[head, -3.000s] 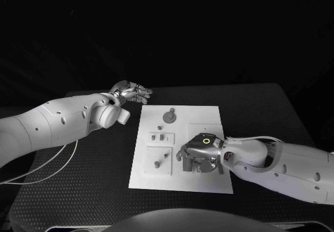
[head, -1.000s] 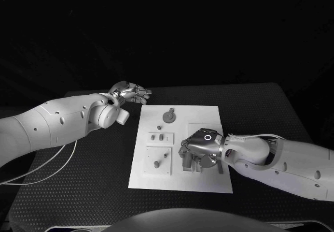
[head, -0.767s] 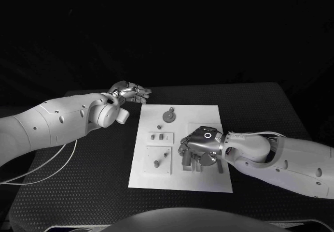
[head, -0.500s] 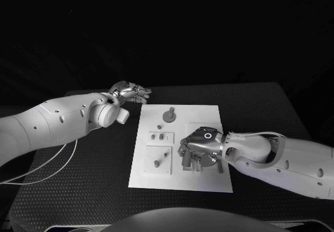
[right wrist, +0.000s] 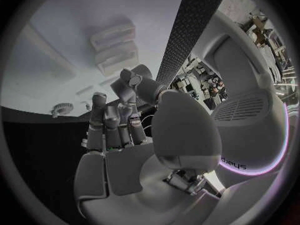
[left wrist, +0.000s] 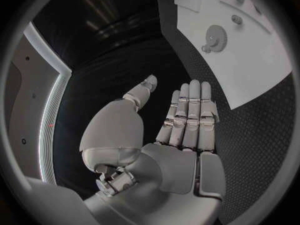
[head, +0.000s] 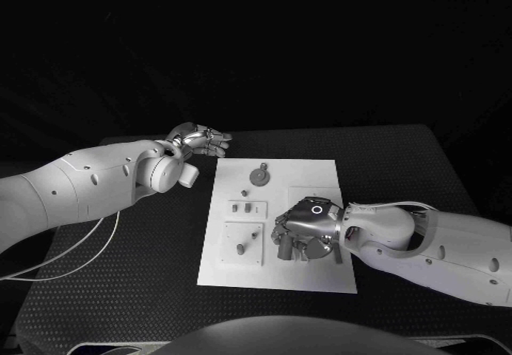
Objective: Assemble the parts on the task board
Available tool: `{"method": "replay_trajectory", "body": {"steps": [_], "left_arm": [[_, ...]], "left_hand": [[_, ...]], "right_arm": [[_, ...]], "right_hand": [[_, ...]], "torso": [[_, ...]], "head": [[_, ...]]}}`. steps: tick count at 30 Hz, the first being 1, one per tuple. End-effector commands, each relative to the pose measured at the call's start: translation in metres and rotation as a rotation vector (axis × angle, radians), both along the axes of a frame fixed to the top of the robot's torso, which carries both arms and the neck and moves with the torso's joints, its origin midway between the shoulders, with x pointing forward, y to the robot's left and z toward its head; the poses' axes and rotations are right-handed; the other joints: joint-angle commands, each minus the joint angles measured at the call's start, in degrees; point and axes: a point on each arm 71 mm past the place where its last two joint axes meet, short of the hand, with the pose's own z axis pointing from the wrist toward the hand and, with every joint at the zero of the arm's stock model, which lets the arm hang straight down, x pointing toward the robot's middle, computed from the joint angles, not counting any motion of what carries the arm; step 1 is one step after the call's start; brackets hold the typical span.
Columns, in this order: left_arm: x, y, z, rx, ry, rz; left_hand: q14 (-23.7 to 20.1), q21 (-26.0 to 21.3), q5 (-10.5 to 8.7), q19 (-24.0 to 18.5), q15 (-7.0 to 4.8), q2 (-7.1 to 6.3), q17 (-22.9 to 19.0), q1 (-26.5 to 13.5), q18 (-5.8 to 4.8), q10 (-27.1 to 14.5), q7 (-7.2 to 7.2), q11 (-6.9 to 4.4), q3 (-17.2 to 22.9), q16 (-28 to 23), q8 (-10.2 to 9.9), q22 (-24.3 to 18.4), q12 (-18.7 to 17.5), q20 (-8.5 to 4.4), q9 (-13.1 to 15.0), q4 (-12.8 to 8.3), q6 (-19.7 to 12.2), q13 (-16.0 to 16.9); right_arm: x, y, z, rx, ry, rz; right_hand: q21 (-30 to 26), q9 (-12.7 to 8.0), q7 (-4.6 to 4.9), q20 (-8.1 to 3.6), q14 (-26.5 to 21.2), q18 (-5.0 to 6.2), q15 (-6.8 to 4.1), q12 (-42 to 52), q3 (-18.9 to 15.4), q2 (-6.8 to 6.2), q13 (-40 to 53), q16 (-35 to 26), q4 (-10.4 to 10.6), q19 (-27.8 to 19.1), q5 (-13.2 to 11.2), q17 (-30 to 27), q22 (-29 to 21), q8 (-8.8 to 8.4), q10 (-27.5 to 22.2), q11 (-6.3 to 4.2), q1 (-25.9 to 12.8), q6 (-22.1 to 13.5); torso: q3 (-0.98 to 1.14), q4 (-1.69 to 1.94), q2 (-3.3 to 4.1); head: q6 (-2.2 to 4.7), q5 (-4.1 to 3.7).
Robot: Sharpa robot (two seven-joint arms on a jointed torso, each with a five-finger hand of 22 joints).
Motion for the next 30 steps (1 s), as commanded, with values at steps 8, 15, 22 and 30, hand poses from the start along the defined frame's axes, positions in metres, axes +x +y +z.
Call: {"method": "replay_trajectory", "body": {"steps": [8,15,22,30], "left_arm": [[0.0,-0.002,0.001,-0.021,0.001,-0.003],[0.0,-0.002,0.001,-0.021,0.002,-0.005],[0.0,-0.002,0.001,-0.021,0.003,-0.005],[0.0,-0.003,0.001,-0.022,0.004,-0.008]], "left_hand": [[0.14,0.12,-0.16,-0.34,0.37,0.01,0.15,-0.34,0.46,-0.33,0.05,-0.24,-0.35,-0.26,0.35,-0.07,0.13,-0.09,-0.09,0.06,-0.41,-0.07],[0.14,0.12,-0.16,-0.34,0.37,0.02,0.19,-0.33,0.47,-0.34,0.05,-0.24,-0.36,-0.29,0.35,-0.08,0.13,-0.09,-0.09,0.05,-0.42,-0.08],[0.14,0.13,-0.16,-0.34,0.37,0.03,0.23,-0.33,0.47,-0.35,0.05,-0.24,-0.38,-0.32,0.36,-0.08,0.12,-0.08,-0.1,0.05,-0.43,-0.08],[0.14,0.13,-0.16,-0.35,0.38,0.04,0.27,-0.33,0.47,-0.36,0.05,-0.23,-0.39,-0.35,0.36,-0.09,0.12,-0.08,-0.1,0.05,-0.44,-0.08]], "right_arm": [[0.0,-0.002,-0.009,-0.058,0.046,0.002],[0.0,-0.001,-0.013,-0.062,0.052,0.002],[0.003,-0.002,-0.012,-0.044,0.01,-0.003],[0.004,0.0,-0.018,-0.08,0.021,0.004]], "right_hand": [[0.05,-0.09,1.91,-0.25,-0.2,0.32,-0.2,0.23,0.13,0.36,-0.25,0.54,0.2,-0.09,-0.22,-0.16,0.81,0.09,-0.39,-0.25,0.09,2.34],[-0.02,-0.14,1.91,-0.23,-0.32,0.32,-0.19,0.23,0.11,0.45,-0.42,0.51,0.19,-0.23,-0.22,-0.25,0.8,0.05,-0.53,-0.24,0.09,2.37],[-0.06,-0.17,1.91,-0.22,-0.39,0.32,-0.19,0.25,0.13,0.51,-0.54,0.51,0.16,-0.31,-0.22,-0.32,0.79,0.02,-0.61,-0.24,0.19,2.37],[-0.18,-0.24,1.89,-0.18,-0.58,0.32,-0.19,0.26,0.18,0.69,-0.81,0.44,0.15,-0.53,-0.22,-0.5,0.77,-0.04,-0.83,-0.21,0.37,2.4]], "torso": [[-0.07,0.07,0.01],[-0.05,0.07,0.01],[-0.04,0.04,0.01],[-0.05,0.07,0.01]], "head": [[-0.17,-0.16],[-0.27,-0.13],[-0.24,-0.05],[-0.24,-0.12]]}}
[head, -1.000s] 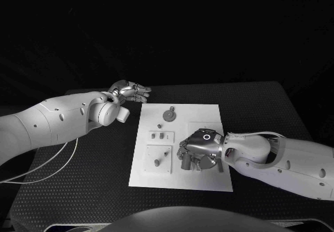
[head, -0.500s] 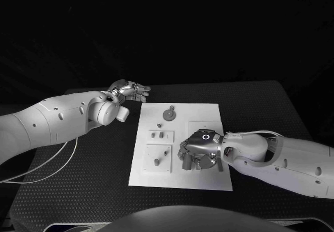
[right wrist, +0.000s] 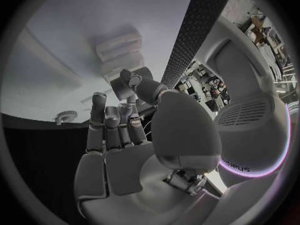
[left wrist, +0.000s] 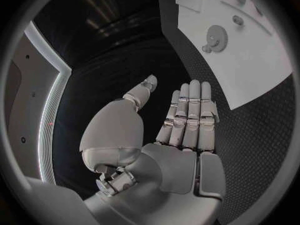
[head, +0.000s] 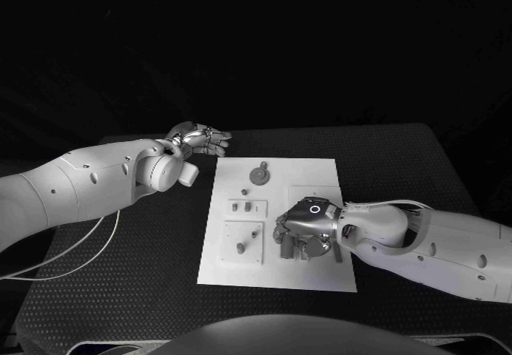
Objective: Assemble the parts on the task board
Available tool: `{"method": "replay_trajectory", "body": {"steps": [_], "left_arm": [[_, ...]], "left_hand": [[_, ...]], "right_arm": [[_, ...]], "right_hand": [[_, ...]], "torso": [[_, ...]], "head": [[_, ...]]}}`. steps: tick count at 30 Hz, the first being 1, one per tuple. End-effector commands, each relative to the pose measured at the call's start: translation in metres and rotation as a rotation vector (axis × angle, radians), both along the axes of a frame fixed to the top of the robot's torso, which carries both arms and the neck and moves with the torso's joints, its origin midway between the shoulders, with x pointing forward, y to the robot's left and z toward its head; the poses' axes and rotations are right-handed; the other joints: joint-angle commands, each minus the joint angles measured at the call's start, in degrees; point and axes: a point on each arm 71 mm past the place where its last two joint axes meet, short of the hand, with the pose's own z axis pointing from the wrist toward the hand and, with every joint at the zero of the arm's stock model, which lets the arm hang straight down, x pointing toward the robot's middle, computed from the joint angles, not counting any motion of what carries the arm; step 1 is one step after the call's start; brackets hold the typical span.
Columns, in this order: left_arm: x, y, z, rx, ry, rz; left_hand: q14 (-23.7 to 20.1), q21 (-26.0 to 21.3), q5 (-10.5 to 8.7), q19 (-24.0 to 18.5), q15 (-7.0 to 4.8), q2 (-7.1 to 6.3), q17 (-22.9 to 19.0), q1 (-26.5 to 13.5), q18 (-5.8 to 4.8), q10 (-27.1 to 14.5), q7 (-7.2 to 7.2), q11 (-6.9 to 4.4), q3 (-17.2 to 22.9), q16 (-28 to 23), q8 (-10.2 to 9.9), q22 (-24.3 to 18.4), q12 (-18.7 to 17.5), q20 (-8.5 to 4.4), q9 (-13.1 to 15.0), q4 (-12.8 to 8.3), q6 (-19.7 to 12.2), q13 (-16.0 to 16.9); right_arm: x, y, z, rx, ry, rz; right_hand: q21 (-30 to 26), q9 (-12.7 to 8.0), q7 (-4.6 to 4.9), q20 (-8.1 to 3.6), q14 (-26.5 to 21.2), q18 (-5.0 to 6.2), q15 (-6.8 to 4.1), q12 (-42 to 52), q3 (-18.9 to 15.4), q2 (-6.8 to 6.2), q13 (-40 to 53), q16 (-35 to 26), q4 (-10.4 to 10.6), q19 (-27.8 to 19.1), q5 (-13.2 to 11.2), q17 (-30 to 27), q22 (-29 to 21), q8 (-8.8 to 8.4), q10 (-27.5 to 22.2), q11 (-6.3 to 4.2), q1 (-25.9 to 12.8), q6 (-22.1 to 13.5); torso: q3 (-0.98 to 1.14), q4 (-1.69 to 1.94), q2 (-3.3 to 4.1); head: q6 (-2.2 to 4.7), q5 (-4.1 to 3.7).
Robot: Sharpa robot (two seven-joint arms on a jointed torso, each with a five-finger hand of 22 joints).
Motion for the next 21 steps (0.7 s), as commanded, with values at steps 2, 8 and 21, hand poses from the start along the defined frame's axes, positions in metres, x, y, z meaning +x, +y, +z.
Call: {"method": "replay_trajectory", "body": {"steps": [2,8,21], "left_arm": [[-0.0001,-0.0023,0.0009,-0.012,0.001,-0.011],[-0.0003,-0.0024,0.0009,-0.013,0.001,-0.012],[-0.0007,-0.0025,0.0008,-0.012,0.003,-0.013]], "left_hand": [[0.14,0.13,-0.16,-0.35,0.38,0.04,0.1,-0.33,0.47,-0.36,0.05,-0.24,-0.39,-0.36,0.36,-0.1,0.12,-0.08,-0.06,0.05,-0.44,-0.09],[0.13,0.13,-0.16,-0.35,0.38,0.03,0.14,-0.35,0.47,-0.37,0.06,-0.23,-0.41,-0.39,0.37,-0.11,0.12,-0.07,-0.07,0.05,-0.45,-0.09],[0.13,0.13,-0.16,-0.37,0.39,0.04,0.2,-0.34,0.47,-0.38,0.06,-0.23,-0.44,-0.45,0.37,-0.12,0.12,-0.07,-0.08,0.04,-0.47,-0.09]], "right_arm": [[-0.0048,0.0002,-0.0096,-0.034,0.026,0.016],[-0.0045,-0.0001,-0.012,-0.038,0.03,0.015],[-0.0013,-0.0026,-0.0156,-0.047,0.034,0.004]], "right_hand": [[-0.32,-0.04,1.97,0.05,-0.58,0.32,0.04,0.21,0.12,0.63,-0.36,0.32,0.09,-0.64,-0.22,-0.28,0.77,0.07,-0.86,0.03,0.13,2.27],[-0.46,-0.1,1.97,0.14,-0.79,0.32,0.07,0.22,0.13,0.72,-0.59,0.23,0.08,-0.89,-0.22,-0.44,0.76,0.01,-1.09,0.08,0.25,2.26],[-0.91,-0.96,1.81,0.53,-1.59,0.32,0.23,0.2,0.03,0.4,-1.51,-0.02,0.08,-1.66,-0.22,-1.04,0.71,-1.55,-2.02,0.35,0.61,-0.23]], "torso": [[-0.04,0.06,0.01],[0.0,0.02,0.0],[0.01,-0.02,-0.01]], "head": [[-0.06,-0.03],[-0.17,0.06],[-0.08,0.06]]}}
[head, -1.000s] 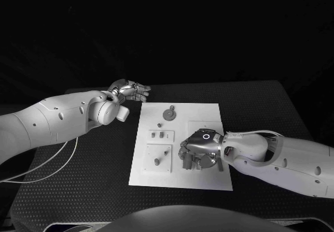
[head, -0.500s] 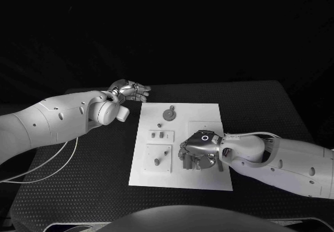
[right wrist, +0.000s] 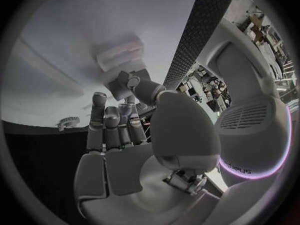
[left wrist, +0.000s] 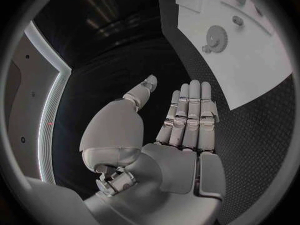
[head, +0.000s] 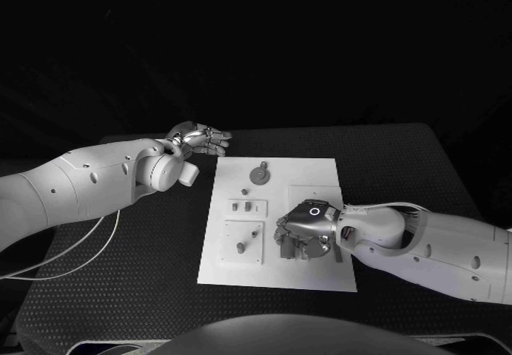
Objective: Assemble the parts on the task board
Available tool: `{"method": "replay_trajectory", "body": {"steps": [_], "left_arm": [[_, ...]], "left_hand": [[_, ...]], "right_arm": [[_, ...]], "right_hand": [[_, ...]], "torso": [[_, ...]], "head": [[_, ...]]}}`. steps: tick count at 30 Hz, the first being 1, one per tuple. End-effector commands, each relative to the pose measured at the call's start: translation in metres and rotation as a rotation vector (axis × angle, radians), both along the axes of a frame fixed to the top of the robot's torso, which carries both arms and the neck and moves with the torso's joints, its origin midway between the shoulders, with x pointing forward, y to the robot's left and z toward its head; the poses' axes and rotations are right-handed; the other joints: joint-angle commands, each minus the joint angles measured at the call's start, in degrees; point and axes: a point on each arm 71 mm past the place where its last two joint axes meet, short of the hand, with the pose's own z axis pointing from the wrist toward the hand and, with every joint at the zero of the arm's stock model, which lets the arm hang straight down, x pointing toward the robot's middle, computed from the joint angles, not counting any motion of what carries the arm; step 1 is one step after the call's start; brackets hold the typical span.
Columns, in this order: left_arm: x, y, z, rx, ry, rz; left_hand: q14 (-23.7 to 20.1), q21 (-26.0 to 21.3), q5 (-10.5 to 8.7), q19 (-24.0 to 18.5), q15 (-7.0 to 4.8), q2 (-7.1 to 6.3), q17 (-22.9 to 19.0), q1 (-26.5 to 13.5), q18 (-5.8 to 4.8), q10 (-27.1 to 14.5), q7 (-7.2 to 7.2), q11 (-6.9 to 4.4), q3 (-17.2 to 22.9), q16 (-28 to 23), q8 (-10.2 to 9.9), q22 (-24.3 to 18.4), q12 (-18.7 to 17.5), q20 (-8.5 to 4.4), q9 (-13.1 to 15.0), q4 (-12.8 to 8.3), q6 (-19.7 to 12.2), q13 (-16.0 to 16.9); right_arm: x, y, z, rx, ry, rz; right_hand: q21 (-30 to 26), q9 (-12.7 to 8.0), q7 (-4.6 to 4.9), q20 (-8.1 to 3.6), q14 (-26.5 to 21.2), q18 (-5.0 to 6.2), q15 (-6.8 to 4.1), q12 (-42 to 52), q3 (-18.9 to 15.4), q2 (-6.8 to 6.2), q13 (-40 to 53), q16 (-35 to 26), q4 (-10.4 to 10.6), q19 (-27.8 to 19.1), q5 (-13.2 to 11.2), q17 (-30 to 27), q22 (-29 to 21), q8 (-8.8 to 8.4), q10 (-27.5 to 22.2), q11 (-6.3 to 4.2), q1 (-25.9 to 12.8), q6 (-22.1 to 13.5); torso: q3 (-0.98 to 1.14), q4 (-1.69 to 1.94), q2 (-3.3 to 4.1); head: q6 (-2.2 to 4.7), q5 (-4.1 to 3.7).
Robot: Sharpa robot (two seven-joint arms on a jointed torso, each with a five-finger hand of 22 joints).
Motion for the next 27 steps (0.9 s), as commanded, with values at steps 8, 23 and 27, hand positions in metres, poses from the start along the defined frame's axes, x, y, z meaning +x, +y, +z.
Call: {"method": "replay_trajectory", "body": {"steps": [8,23,27], "left_arm": [[0.0,-0.002,0.001,-0.011,0.0,-0.01],[0.0,-0.001,0.001,-0.009,0.001,-0.007],[0.0,-0.001,0.001,-0.009,0.0,-0.007]], "left_hand": [[0.13,0.13,-0.16,-0.37,0.4,0.05,0.12,-0.33,0.48,-0.19,0.06,-0.03,-0.44,-0.25,0.38,-0.08,0.12,-0.06,-0.09,0.04,-0.47,-0.1],[0.14,0.14,-0.16,-0.39,0.4,0.03,0.18,-0.28,0.49,-0.19,0.06,-0.03,-0.45,-0.29,0.39,-0.08,0.12,-0.07,-0.1,-0.01,-0.48,-0.1],[0.15,0.14,-0.16,-0.39,0.39,0.03,0.19,-0.26,0.49,-0.19,0.06,-0.03,-0.44,-0.3,0.39,-0.09,0.12,-0.07,-0.1,-0.02,-0.49,-0.1]], "right_arm": [[0.001,-0.004,-0.006,-0.03,0.004,-0.011],[0.0,-0.014,0.006,0.074,-0.025,-0.044],[0.001,-0.02,0.015,0.124,-0.008,-0.067]], "right_hand": [[-0.8,-3.63,-2.82,0.52,-1.41,0.32,0.33,0.31,0.15,-2.22,-1.38,-0.04,0.25,-1.03,-0.22,-0.79,0.55,-6.62,-1.64,0.58,0.49,-11.6],[-0.6,-3.94,-1.83,0.45,-1.19,0.32,0.58,1.45,1.49,-3.42,-2.39,0.7,0.59,-0.1,-0.22,-1.37,0.48,-6.88,-1.67,0.85,0.63,-15.68],[-0.29,-3.71,-0.86,0.2,-0.67,0.32,0.48,1.97,1.34,-3.36,-2.65,1.05,0.54,0.47,-0.22,-1.5,0.54,-6.15,-1.22,0.72,0.25,-15.33]], "torso": [[0.04,-0.03,-0.01],[0.04,0.01,-0.02],[0.05,-0.02,-0.02]], "head": [[0.02,-0.05],[0.06,-0.04],[0.22,-0.09]]}}
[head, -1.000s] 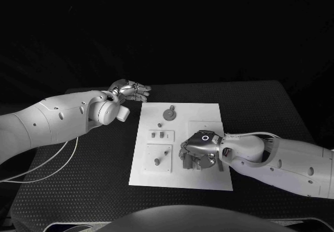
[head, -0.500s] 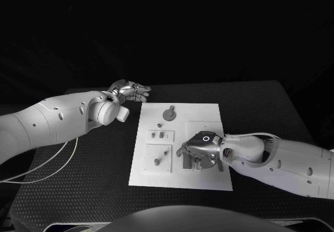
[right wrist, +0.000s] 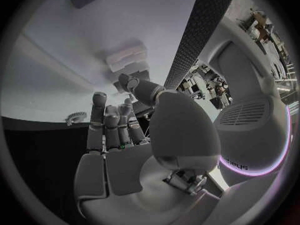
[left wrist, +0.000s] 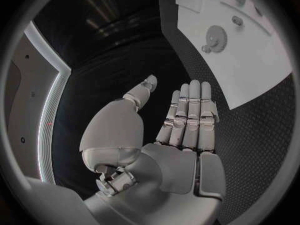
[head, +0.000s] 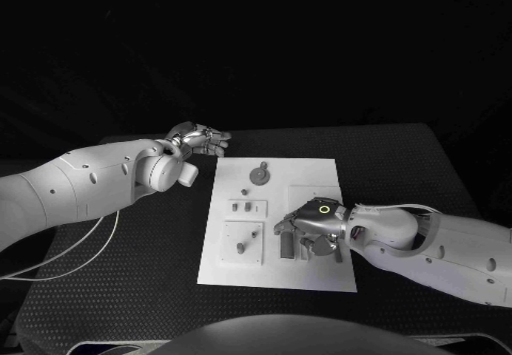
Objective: Assemble the parts on the task board
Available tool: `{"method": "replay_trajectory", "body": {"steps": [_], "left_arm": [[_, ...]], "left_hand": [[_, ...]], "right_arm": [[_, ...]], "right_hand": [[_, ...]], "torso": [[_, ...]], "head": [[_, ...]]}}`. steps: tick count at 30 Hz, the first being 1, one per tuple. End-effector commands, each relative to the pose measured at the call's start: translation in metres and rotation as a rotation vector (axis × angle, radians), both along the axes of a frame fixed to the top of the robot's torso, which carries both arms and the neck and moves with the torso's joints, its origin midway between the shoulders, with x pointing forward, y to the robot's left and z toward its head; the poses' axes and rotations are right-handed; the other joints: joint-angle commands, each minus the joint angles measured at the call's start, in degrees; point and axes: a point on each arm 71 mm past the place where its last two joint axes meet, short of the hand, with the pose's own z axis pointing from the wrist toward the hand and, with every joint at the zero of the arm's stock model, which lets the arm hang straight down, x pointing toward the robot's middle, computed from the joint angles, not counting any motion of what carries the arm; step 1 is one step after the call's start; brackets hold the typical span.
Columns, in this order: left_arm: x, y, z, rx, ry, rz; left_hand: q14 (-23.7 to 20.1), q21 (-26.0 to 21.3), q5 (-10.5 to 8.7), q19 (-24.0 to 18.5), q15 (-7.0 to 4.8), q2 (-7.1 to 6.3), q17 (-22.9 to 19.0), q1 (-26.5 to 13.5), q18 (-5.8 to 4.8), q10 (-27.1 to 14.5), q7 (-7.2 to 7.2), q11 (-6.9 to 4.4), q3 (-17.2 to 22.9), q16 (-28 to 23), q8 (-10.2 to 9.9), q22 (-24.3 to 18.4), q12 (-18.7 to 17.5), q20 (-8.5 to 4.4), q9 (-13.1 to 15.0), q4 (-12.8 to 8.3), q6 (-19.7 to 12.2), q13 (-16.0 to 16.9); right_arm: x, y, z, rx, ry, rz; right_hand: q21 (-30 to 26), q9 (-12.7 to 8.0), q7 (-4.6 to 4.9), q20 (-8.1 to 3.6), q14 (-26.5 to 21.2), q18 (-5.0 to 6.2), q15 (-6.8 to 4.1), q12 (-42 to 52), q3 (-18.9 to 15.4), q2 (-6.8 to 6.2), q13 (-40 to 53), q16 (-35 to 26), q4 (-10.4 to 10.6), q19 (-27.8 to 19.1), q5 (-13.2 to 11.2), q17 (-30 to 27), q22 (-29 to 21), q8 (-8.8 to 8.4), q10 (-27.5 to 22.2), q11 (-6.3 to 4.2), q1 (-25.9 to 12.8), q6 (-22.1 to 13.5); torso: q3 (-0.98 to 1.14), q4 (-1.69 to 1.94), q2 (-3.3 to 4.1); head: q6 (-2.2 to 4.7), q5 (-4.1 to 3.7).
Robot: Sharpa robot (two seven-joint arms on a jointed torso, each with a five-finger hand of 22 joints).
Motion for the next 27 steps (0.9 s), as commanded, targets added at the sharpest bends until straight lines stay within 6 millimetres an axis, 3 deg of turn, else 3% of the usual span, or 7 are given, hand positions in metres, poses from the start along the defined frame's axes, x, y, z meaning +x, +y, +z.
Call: {"method": "replay_trajectory", "body": {"steps": [1,11,16,17,18,22,27], "left_arm": [[0.0,-0.002,0.001,-0.011,-0.003,-0.009],[0.0,-0.004,0.001,-0.009,-0.009,-0.012],[0.001,-0.004,0.001,-0.009,-0.011,-0.013],[0.0,-0.004,0.001,-0.009,-0.011,-0.014],[0.0,-0.004,0.001,-0.008,-0.01,-0.014],[0.001,-0.005,0.001,-0.007,-0.008,-0.017],[0.0,-0.006,0.0,-0.002,-0.003,-0.029]], "left_hand": [[0.15,0.14,-0.16,-0.39,0.39,0.03,0.09,-0.26,0.49,-0.2,0.06,-0.03,-0.45,-0.3,0.39,-0.09,0.12,-0.06,-0.06,-0.03,-0.48,-0.05],[0.17,0.15,-0.16,-0.38,0.39,0.02,0.14,-0.18,0.5,-0.19,0.05,-0.04,-0.44,-0.33,0.41,-0.09,0.13,-0.07,-0.06,-0.09,-0.48,-0.05],[0.19,0.16,-0.16,-0.37,0.38,0.0,0.19,-0.08,0.52,-0.16,0.04,-0.05,-0.43,-0.35,0.44,-0.1,0.15,-0.08,-0.06,-0.16,-0.46,-0.04],[0.19,0.16,-0.16,-0.37,0.38,0.0,0.19,-0.08,0.52,-0.16,0.04,-0.05,-0.43,-0.35,0.44,-0.1,0.15,-0.07,-0.06,-0.16,-0.45,-0.04],[0.2,0.16,-0.16,-0.37,0.38,0.0,0.2,-0.07,0.52,-0.16,0.04,-0.05,-0.43,-0.36,0.44,-0.1,0.15,-0.07,-0.06,-0.17,-0.45,-0.04],[0.21,0.16,-0.16,-0.36,0.38,0.0,0.21,-0.06,0.52,-0.15,0.04,-0.05,-0.43,-0.37,0.44,-0.1,0.15,-0.07,-0.06,-0.18,-0.45,-0.04],[0.21,0.17,-0.16,-0.36,0.38,0.0,0.24,-0.07,0.51,-0.15,0.04,-0.05,-0.44,-0.38,0.45,-0.1,0.16,-0.06,-0.06,-0.17,-0.45,-0.03]], "right_arm": [[0.001,-0.003,0.011,0.097,0.011,-0.027],[0.016,-0.044,0.034,0.114,0.041,-0.132],[0.023,-0.065,0.031,0.088,0.06,-0.221],[0.025,-0.069,0.031,0.102,0.057,-0.256],[0.027,-0.075,0.031,0.115,0.064,-0.316],[0.03,-0.097,0.02,0.073,0.259,-0.58],[0.018,-0.107,0.002,-0.162,0.498,-0.708]], "right_hand": [[0.35,0.1,0.7,-0.08,0.61,0.32,0.04,0.43,0.23,-0.41,-0.17,1.07,0.02,0.53,-0.22,-0.11,0.54,0.39,0.51,-0.18,-0.33,0.03],[0.39,0.88,2.07,-0.35,0.89,0.32,-0.15,0.88,-0.27,-0.63,-0.89,1.09,-0.14,0.75,-0.23,-0.45,0.55,3.04,0.77,-0.41,-1.07,3.31],[0.51,2.16,4.09,-0.29,1.32,0.32,-0.2,1.22,-2.01,-0.94,-1.41,1.2,0.95,1.3,-0.35,-0.6,0.5,6.28,1.24,-0.51,-4.13,8.74],[0.6,2.46,4.81,-0.26,1.61,0.32,-0.22,1.33,-2.63,-1.32,-1.56,1.25,2.2,1.67,-0.28,-0.63,0.45,7.05,1.61,-0.56,-5.91,10.17],[0.81,2.53,6.57,-0.35,2.3,0.32,-0.32,1.52,-3.33,-2.11,-1.83,1.32,4.54,2.51,-0.26,-0.73,0.31,7.37,2.39,-0.44,-8.7,10.97],[1.3,3.22,6.16,-1.09,4.89,0.3,-0.68,1.78,-6.3,-4.5,-2.74,1.29,12.05,4.84,-0.24,-1.14,-0.15,8.86,5.0,-0.76,-17.63,13.83],[1.84,3.93,5.31,-3.49,8.59,0.32,-2.07,2.38,-9.44,-3.24,-3.85,1.42,18.03,7.21,-0.22,-1.66,-0.42,9.25,8.82,-1.91,-24.54,14.81]], "torso": [[-0.02,-0.04,0.0],[-0.05,0.07,0.01],[-0.03,-0.05,0.02],[-0.02,-0.06,0.01],[-0.01,-0.05,0.01],[0.03,-0.09,-0.01],[0.04,-0.06,-0.03]], "head": [[0.24,-0.15],[0.75,-0.5],[0.85,-0.69],[0.92,-0.8],[0.98,-0.88],[1.12,-1.25],[1.02,-1.29]]}}
